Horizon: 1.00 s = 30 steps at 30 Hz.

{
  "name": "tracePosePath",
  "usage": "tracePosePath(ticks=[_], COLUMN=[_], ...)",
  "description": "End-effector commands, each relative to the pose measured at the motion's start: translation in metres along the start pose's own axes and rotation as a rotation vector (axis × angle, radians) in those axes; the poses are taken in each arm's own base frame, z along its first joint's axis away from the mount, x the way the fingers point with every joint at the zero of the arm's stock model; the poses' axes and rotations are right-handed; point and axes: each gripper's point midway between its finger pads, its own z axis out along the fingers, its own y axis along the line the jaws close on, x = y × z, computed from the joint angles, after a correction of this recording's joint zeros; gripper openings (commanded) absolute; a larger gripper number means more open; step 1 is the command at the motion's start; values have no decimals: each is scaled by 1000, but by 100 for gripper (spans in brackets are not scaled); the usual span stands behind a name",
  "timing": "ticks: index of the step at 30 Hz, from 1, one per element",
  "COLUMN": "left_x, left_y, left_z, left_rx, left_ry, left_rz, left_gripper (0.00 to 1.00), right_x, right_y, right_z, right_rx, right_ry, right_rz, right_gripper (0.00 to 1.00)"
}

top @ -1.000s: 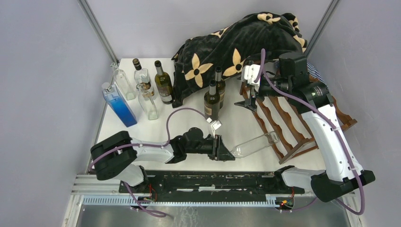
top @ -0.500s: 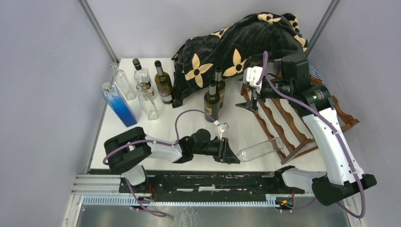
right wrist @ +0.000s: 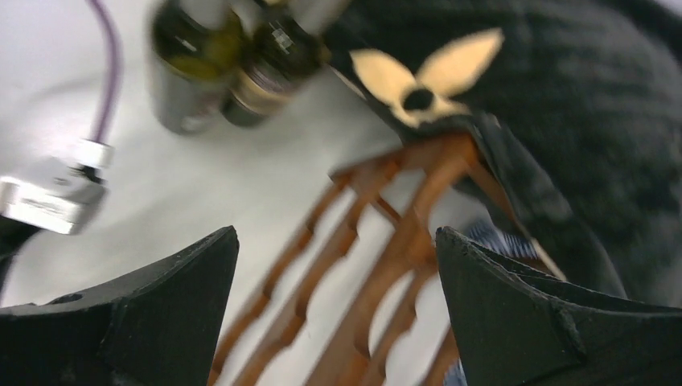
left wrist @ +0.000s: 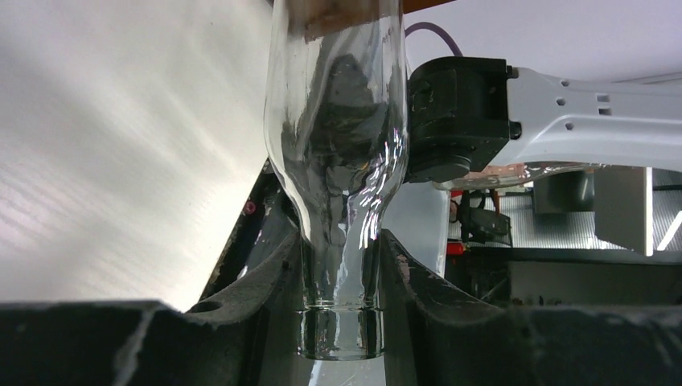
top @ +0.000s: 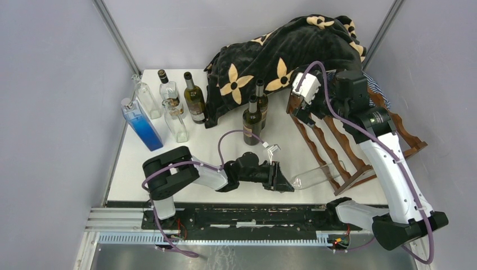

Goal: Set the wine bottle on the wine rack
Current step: Place the wine bottle in the wine rack.

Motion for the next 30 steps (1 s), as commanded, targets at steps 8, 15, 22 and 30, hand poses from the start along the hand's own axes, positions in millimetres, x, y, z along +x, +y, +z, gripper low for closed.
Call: tracePosePath(ticks=[8, 15, 22, 30], left_x=[-27, -25, -29, -38], left_y=[-63, -61, -60, -57], left_z=[24, 30, 36, 53], left_rx=[246, 262, 292, 311], left_ry=[-61, -59, -96, -137], left_rz=[53, 49, 36, 23], left_gripper=[2, 2, 2, 2], right_x=[104, 142, 147, 146], right_y=[-42, -39, -20, -8], right_z=[-45, -35, -16, -8], right_rx=[418, 374, 232, 185], right_ry=[395, 441, 400, 377], right_rz=[163, 244, 329, 381], right_gripper=[98, 89, 62, 29])
